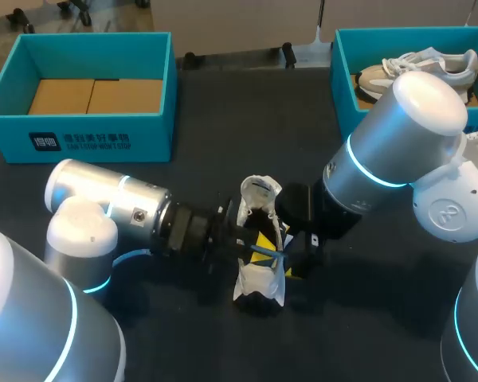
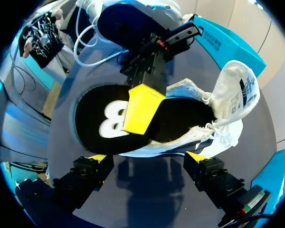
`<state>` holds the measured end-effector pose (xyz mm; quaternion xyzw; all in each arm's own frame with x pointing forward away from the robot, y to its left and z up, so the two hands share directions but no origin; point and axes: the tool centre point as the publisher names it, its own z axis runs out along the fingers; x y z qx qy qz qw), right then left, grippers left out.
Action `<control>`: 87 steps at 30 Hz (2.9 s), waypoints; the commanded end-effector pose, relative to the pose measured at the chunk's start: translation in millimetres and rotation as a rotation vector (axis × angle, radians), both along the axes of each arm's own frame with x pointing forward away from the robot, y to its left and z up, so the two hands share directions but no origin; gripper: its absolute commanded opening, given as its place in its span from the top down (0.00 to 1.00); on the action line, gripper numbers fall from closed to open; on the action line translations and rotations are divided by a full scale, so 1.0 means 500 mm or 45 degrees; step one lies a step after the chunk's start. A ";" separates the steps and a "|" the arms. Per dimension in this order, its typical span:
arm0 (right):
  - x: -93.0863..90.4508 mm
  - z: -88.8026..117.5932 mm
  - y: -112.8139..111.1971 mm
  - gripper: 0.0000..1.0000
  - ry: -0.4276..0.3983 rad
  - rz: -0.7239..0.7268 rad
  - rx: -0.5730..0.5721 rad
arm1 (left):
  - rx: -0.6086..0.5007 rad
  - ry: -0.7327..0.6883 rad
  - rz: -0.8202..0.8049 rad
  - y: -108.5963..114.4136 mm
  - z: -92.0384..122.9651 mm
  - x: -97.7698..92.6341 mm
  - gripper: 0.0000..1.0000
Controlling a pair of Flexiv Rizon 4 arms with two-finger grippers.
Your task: Take the shoe out of the shoebox, open the shoe tongue, remove and reinsert the insole, then place the shoe into the shoebox
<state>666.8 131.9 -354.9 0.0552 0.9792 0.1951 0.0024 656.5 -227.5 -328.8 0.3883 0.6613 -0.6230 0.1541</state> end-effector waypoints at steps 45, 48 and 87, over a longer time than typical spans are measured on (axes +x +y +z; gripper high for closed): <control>0.017 0.047 -0.129 0.00 -0.015 0.005 0.034 | 0.333 -0.058 -0.324 0.128 0.085 0.021 0.56; 0.021 0.049 -0.157 0.00 0.002 0.016 0.021 | 0.368 -0.088 -0.362 0.134 0.097 0.028 0.56; 0.012 0.094 -0.381 0.00 -0.009 -0.117 -0.074 | 0.900 -0.343 -0.869 0.154 0.222 0.136 0.55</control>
